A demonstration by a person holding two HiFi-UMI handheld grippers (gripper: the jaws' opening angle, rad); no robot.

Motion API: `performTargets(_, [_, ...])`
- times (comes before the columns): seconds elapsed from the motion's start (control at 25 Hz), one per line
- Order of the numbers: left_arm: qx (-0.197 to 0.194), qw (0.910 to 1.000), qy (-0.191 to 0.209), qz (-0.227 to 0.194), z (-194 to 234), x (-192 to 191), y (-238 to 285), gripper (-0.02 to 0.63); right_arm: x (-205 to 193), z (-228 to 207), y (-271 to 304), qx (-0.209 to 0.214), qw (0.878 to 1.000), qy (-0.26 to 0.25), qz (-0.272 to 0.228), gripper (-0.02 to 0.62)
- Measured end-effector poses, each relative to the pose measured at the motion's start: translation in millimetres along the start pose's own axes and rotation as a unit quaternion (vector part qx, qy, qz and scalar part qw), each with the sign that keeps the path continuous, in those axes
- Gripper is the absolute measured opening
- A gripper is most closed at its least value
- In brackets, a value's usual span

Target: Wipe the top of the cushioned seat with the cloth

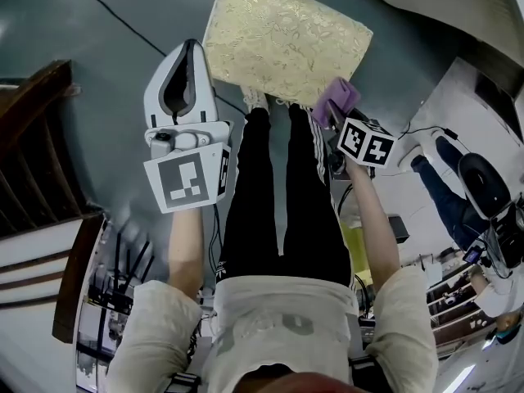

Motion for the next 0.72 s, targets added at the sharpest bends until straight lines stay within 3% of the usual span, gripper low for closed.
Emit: performTargets(0.72, [0.034,0.9993,-0.013,-0.002,16,-2,-17,0.006,-3,-9,-4,-0.027,0.999,0.026,0.008,0.098])
Point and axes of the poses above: the fingertips, and each gripper's own axes: y forward along the fingers, z to its left, x out of its top, the point moved 10 cm from there along -y, backward along the fingers, and after that the axes turned 1 degree about -z, right-handed, at the moved point
